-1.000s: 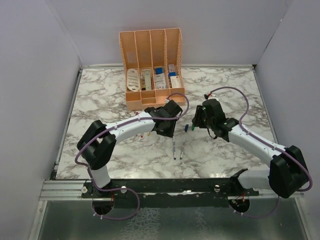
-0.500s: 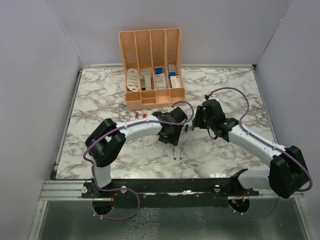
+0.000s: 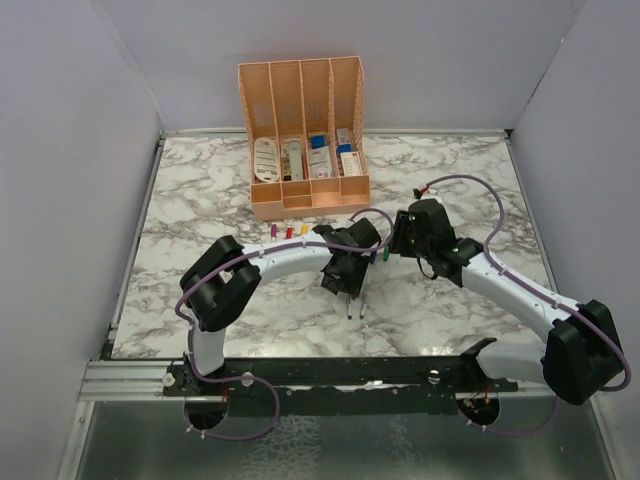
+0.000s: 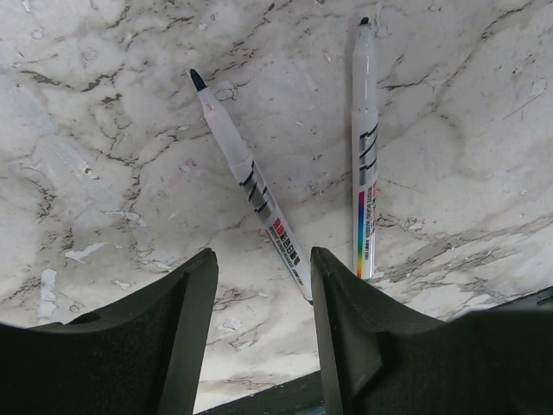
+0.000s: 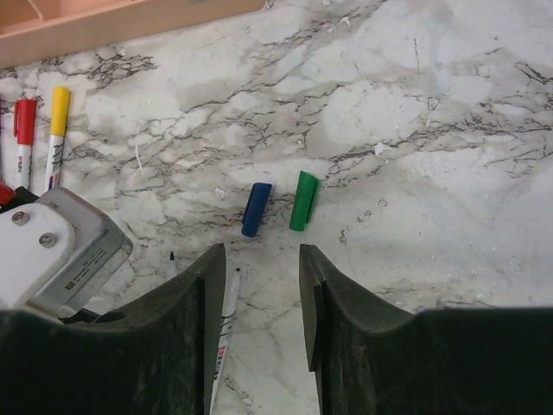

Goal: Insert the pens into the pen caps

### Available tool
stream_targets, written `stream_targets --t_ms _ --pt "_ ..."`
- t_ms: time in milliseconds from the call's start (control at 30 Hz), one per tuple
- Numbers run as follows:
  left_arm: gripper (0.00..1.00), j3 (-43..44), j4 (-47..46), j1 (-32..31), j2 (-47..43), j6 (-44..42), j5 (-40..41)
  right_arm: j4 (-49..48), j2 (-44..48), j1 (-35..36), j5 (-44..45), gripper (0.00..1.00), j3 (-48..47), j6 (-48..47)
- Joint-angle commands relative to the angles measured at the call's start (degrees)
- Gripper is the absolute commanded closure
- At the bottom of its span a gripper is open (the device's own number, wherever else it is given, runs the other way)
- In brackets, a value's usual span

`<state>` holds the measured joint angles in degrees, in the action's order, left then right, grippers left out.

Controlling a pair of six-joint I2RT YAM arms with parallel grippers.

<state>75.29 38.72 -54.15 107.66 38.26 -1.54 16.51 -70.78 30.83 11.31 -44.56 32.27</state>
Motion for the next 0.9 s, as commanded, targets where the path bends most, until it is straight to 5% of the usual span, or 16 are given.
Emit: stream_targets --t_ms 0,867 --pt "0.5 0.8 1.8 -0.9 1.5 0.7 -1.5 -0.2 1.4 0.4 1.1 0.62 1.2 0.9" --pt "0.5 0.8 13.8 -1.5 8.6 -4.6 11.8 -1.8 1.9 0.5 0.9 0.62 2.2 0.2"
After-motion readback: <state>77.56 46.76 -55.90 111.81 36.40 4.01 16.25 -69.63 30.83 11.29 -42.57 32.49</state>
